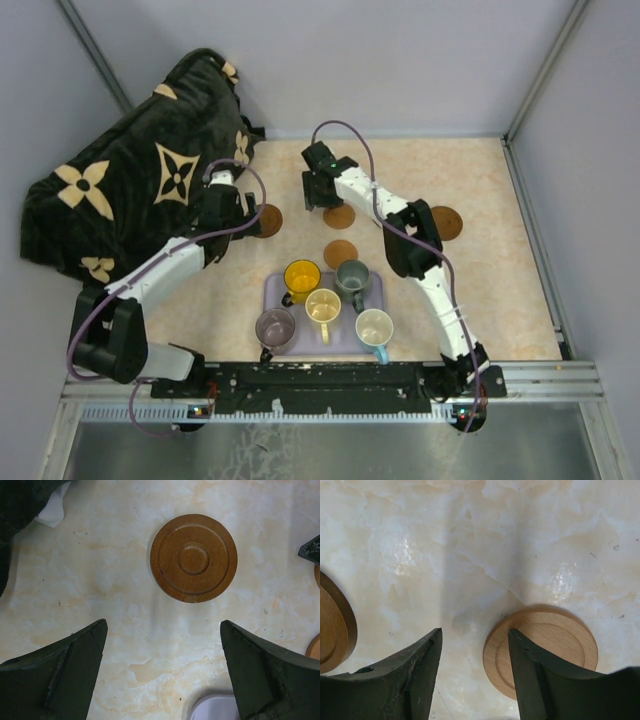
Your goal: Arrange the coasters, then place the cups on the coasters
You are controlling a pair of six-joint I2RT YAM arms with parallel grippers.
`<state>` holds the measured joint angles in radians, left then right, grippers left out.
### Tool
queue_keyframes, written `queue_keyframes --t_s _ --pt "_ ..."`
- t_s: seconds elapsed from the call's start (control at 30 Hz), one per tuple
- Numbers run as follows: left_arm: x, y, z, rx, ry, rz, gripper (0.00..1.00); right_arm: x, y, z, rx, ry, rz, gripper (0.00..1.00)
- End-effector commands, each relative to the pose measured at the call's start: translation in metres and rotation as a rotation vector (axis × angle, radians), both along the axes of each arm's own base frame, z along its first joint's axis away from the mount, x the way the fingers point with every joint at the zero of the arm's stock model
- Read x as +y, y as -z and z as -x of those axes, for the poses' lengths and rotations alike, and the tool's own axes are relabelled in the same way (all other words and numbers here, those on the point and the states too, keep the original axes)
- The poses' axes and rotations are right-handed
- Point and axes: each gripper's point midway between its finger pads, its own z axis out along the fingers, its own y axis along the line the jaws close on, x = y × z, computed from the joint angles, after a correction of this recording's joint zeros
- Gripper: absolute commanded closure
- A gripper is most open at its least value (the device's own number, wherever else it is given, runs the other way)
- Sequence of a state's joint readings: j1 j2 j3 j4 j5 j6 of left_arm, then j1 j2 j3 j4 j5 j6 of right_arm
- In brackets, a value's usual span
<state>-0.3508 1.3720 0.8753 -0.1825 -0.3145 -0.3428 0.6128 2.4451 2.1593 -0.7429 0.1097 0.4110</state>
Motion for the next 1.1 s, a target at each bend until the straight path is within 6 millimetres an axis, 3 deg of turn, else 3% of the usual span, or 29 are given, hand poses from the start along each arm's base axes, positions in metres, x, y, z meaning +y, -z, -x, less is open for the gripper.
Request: queue_keyframes --t_s 0.0,0.23,0.4,0.5,0.6,0.7,0.87,1.07 --pt "0.003 0.003 -0.004 -0.007 -0.009 0.000 0.00 -0.003 0.036 0.025 0.128 -0.049 0.088 0.44" --pt "-0.003 -0.001 -0.004 -0.019 0.009 0.028 0.00 -0.022 -0.069 0.017 -0.088 -0.048 0.089 0.44" --pt "-0.004 -0.007 -0.001 -0.032 0.017 0.044 0.00 -0.043 -0.143 0.033 -0.210 -0.034 0.053 0.44" --pt "-0.004 -0.012 0.002 -0.046 0.021 0.050 0.00 -0.060 -0.157 0.051 -0.227 -0.018 0.055 0.48" --pt "-0.004 -0.015 0.004 -0.051 0.027 0.057 0.00 -0.078 -0.142 0.075 -0.183 -0.005 0.081 0.70" --pt "-0.005 -0.016 0.006 -0.046 0.033 0.061 0.00 -0.092 -0.110 0.103 -0.100 -0.012 0.100 0.80" --pt "-0.005 -0.013 0.009 -0.031 0.034 0.064 0.00 -0.103 -0.058 0.150 0.031 -0.038 0.080 0.84" --pt "-0.007 -0.008 0.009 -0.017 0.032 0.076 0.00 -0.098 -0.035 0.174 0.076 -0.075 0.084 0.84"
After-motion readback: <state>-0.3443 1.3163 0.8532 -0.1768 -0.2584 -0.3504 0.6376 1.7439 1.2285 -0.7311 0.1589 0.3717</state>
